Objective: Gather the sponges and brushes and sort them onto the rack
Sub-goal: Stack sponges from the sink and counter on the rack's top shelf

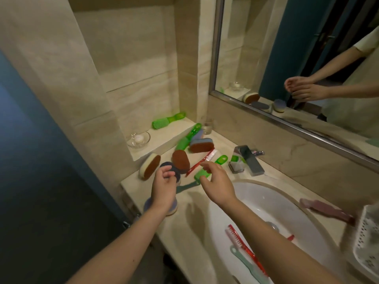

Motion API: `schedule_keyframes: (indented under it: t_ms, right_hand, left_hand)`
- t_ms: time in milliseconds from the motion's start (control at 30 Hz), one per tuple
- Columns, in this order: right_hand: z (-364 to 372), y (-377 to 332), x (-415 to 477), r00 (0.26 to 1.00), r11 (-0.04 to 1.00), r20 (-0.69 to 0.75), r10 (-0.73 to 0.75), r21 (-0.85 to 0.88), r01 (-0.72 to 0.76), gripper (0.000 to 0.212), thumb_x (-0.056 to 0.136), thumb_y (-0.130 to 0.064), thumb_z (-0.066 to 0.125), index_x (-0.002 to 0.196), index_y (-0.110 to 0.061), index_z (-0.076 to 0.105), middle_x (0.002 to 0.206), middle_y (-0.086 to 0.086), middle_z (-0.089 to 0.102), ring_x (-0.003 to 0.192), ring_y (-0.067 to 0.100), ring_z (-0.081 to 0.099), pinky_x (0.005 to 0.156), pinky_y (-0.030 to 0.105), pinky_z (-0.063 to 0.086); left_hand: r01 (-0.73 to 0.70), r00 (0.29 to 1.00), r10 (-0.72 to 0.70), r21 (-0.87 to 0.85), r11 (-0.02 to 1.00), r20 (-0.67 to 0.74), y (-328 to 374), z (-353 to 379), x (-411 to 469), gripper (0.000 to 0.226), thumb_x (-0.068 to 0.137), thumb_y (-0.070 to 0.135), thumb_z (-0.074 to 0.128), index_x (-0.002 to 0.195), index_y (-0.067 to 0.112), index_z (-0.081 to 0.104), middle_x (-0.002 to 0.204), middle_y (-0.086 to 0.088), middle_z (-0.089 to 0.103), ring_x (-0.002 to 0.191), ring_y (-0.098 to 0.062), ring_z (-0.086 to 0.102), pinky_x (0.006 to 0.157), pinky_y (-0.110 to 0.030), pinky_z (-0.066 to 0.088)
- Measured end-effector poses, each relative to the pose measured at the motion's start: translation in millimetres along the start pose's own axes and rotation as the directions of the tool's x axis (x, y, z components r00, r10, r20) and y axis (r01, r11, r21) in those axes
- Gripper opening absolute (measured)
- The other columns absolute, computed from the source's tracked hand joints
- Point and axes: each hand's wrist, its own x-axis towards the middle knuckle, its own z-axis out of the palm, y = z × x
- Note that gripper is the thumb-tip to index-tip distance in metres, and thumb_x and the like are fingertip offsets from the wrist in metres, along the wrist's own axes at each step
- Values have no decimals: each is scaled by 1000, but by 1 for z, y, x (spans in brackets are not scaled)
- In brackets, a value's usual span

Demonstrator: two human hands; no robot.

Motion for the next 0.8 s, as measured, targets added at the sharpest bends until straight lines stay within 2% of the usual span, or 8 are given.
schedule_keyframes:
  t_ms: [67, 167, 333, 400, 500, 633, 800]
  right_hand:
    - [13, -1, 17, 1000, 1000, 23, 10, 1, -10, 41, 86, -21, 58, 127, -23, 57, 124, -3, 58, 116, 13, 53, 96, 31, 47]
    - [35, -3, 44, 998, 999, 51, 30, -14, -30, 41, 86, -22, 58, 127, -23, 56, 124, -2, 58, 113, 16, 55, 92, 34, 50]
    - [73, -5, 86, 992, 995, 93, 89, -46, -85, 44, 88, -24, 59, 131, -23, 52, 130, 2, 55, 114, 20, 55, 91, 36, 50]
    - [87, -5, 101, 987, 991, 112, 119, -67, -112, 45, 89, -24, 57, 133, -23, 48, 135, 2, 52, 117, 21, 54, 93, 35, 49]
    - [105, -3, 120, 981, 988, 138, 136, -95, -124, 45, 90, -23, 58, 134, -22, 47, 137, 6, 48, 118, 24, 52, 96, 37, 47]
    - [126, 1, 139, 974, 979, 176, 144, -170, -114, 45, 91, -25, 57, 135, -23, 47, 140, 5, 44, 123, 24, 46, 103, 38, 43]
    - [147, 9, 154, 966, 958, 205, 156, -269, -98, 46, 94, -28, 53, 140, -22, 47, 149, 7, 35, 133, 26, 35, 112, 41, 33]
  left_hand:
    - [-15, 1000, 15, 46, 999, -3, -3, -6, 19, 30, 90, 1, 49, 111, 22, 52, 103, 0, 61, 89, -8, 59, 71, -11, 45]
    - [-16, 1000, 17, 100, 995, -7, -7, -15, 46, 33, 88, 0, 50, 111, 24, 52, 101, 5, 59, 92, -8, 58, 64, -7, 41]
    - [-65, 998, 61, 269, 961, 22, -22, -38, 92, 33, 86, 6, 58, 106, 32, 53, 111, 5, 59, 99, -8, 57, 80, -16, 42]
    - [-100, 995, 84, 378, 921, 57, -29, -46, 110, 33, 85, 8, 61, 107, 31, 56, 117, 6, 53, 99, -5, 55, 80, -16, 43]
    - [-130, 990, 86, 500, 856, 110, -41, -53, 133, 36, 84, 13, 64, 114, 30, 56, 119, 9, 44, 107, -10, 50, 86, -23, 44]
    - [-163, 981, 74, 551, 819, 180, -57, -57, 155, 42, 83, 15, 64, 121, 31, 54, 131, 5, 40, 117, -11, 43, 89, -20, 38]
    - [-120, 975, -9, 557, 822, 224, -72, -58, 173, 49, 84, 16, 64, 127, 34, 50, 131, 9, 35, 119, -10, 40, 97, -25, 41]
